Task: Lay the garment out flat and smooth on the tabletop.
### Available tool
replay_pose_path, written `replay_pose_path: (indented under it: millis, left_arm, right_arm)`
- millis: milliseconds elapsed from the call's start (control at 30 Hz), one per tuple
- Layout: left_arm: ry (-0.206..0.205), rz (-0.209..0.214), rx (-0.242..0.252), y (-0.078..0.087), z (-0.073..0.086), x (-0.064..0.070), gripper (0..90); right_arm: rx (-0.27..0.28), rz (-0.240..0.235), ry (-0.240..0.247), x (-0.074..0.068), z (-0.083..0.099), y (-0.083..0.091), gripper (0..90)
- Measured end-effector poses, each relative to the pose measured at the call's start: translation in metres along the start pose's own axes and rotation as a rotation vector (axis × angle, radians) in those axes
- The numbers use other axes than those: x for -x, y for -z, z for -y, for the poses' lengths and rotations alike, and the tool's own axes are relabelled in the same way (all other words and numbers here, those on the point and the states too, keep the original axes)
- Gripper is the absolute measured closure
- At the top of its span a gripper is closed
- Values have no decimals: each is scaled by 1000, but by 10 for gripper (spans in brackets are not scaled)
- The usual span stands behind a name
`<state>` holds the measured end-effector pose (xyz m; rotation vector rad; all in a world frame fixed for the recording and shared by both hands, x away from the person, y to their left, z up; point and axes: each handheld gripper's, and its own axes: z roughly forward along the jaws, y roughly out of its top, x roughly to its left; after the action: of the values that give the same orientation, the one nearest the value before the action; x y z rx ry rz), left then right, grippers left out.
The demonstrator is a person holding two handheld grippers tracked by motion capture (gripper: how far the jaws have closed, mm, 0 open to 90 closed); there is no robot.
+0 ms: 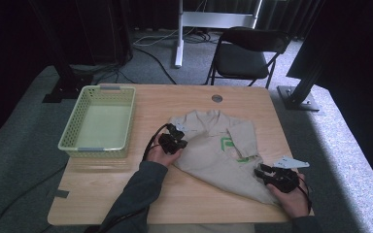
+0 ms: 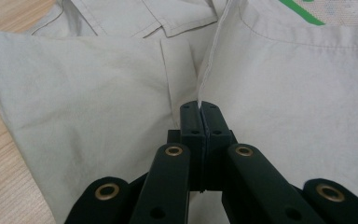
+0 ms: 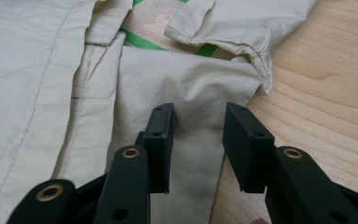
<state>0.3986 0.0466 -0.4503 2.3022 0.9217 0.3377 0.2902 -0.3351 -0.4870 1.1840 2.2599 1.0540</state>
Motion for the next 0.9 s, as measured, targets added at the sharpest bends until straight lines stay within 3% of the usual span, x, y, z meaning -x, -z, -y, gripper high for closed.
replay_pose_path:
  millis: [900]
  left_arm:
    - [2,7,94,36,12,6,900]
  right_arm:
    - [0,2,-3,0,0,0,624]
